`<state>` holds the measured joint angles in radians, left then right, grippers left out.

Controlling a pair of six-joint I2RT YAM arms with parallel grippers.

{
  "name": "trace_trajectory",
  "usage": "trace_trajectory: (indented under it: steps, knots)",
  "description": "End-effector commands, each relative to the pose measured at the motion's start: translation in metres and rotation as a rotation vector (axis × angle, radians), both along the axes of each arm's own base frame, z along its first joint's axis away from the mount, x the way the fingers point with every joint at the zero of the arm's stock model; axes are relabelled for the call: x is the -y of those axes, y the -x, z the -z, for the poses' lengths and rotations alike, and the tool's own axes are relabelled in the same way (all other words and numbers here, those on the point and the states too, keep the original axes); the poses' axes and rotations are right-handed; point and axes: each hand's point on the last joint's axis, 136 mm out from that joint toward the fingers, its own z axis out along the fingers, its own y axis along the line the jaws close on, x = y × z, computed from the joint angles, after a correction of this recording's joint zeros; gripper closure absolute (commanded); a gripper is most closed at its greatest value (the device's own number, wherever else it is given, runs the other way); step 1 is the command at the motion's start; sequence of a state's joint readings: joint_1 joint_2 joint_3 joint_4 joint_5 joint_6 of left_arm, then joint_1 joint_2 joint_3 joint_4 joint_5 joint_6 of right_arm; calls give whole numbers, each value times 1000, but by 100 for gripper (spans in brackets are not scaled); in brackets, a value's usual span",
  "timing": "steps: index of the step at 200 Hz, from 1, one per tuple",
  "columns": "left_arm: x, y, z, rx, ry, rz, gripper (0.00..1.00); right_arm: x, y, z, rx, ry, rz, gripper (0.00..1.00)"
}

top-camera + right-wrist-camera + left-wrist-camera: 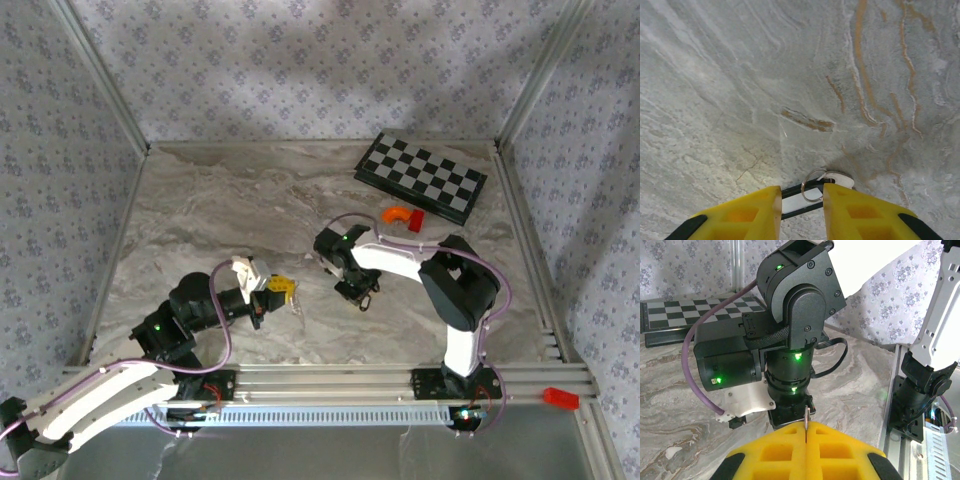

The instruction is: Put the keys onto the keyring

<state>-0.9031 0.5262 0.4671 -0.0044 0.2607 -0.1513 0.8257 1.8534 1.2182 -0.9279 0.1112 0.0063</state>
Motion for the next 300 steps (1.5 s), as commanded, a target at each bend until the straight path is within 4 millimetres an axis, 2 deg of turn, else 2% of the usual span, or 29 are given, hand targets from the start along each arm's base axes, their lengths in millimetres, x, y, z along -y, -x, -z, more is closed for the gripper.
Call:
trace_trajectory:
  steps: [1, 24, 47, 136, 152, 208, 300]
  knots:
    - [-1, -2, -9, 18, 26, -12, 100, 15, 3, 3, -19, 53, 5, 71]
    - [-1, -2, -9, 17, 25, -13, 100, 16, 2, 3, -15, 48, 15, 66]
    - [-1, -2, -9, 17, 26, -13, 100, 14, 1, 5, -14, 44, 16, 66]
    - [-1, -3, -7, 12, 24, -18, 100, 13, -3, 6, 3, 43, 14, 80]
    - [-2, -4, -7, 11, 23, -21, 100, 18, -5, 4, 31, 82, 4, 81]
    - [-1, -3, -7, 10, 25, -19, 100, 17, -10, -2, 57, 68, 11, 86]
    - [-1, -3, -6, 11, 24, -17, 100, 21, -17, -9, 82, 43, 55, 86]
